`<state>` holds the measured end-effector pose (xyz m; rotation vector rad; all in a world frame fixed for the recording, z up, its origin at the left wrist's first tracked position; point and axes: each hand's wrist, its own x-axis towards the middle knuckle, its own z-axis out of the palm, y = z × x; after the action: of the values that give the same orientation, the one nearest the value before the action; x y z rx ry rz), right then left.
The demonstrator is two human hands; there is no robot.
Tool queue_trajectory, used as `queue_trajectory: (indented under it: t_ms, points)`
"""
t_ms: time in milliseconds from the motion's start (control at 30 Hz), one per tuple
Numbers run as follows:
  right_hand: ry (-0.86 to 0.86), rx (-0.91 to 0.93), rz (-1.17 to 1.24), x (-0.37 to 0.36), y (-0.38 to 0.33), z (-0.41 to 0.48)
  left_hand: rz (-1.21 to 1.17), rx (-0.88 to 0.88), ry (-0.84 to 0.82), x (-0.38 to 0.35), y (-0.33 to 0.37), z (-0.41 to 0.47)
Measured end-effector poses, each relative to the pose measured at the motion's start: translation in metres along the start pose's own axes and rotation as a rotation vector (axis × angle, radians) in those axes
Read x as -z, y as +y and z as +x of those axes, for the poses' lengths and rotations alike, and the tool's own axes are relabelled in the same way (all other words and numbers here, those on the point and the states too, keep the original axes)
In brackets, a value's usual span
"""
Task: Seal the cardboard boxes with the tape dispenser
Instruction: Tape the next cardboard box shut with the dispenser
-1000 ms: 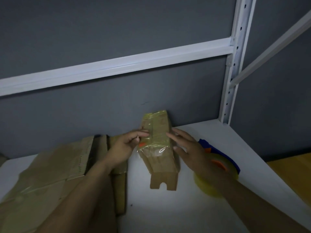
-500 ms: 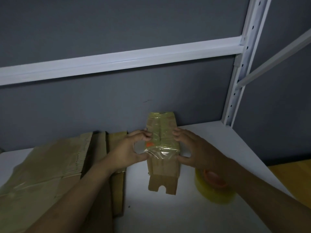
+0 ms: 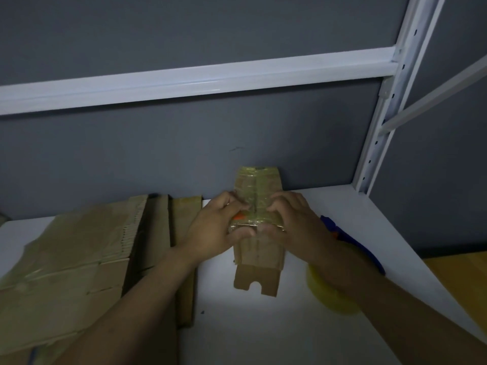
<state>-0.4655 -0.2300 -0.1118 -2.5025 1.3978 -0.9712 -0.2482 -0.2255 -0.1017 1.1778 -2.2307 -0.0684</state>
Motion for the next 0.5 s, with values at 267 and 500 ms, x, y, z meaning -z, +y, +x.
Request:
queue_trajectory:
  t_ms: [267, 500]
  points:
    - [0.156, 0.163, -0.162, -0.027, 0.008, -0.005, -0.059, 0.017, 0.064, -0.011, -0.005, -0.004]
    - [-0.114, 0.121, 0.532, 0.001, 0.033, -0.015, -0.080, -0.044, -0.103, 0.014, 0.002, -0.017]
